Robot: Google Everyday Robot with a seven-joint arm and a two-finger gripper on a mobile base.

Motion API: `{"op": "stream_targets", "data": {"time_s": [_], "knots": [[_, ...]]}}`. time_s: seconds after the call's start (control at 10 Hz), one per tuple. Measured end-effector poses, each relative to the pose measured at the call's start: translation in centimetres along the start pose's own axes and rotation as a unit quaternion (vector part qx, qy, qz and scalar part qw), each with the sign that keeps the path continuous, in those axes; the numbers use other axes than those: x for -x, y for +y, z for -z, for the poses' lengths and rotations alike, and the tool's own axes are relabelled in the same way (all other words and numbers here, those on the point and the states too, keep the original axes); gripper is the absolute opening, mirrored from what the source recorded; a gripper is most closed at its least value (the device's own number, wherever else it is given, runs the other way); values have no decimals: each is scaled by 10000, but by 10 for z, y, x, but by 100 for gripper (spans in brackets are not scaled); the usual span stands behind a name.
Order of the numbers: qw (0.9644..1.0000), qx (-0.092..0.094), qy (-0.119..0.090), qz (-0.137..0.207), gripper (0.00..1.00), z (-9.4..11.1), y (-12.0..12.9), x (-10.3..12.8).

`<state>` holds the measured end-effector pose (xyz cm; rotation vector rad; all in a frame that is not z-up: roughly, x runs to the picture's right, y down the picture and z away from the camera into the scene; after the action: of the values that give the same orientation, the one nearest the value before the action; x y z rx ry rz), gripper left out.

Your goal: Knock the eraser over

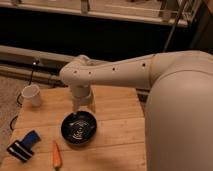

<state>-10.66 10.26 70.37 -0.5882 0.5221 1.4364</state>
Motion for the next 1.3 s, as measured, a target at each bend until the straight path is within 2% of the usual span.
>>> {"op": "stream_targets", "data": {"time_s": [0.7,0.9,1.0,1.1,1.3], "knots": [[10000,28,12,6,65,1,0,0],[9987,276,-120,422,65,15,17,-3],[9958,442,-243,767,65,25,32,-7],[9870,682,-472,1378,65,42,60,-16],[9689,938,-793,2151,65,64,89,-36]]}}
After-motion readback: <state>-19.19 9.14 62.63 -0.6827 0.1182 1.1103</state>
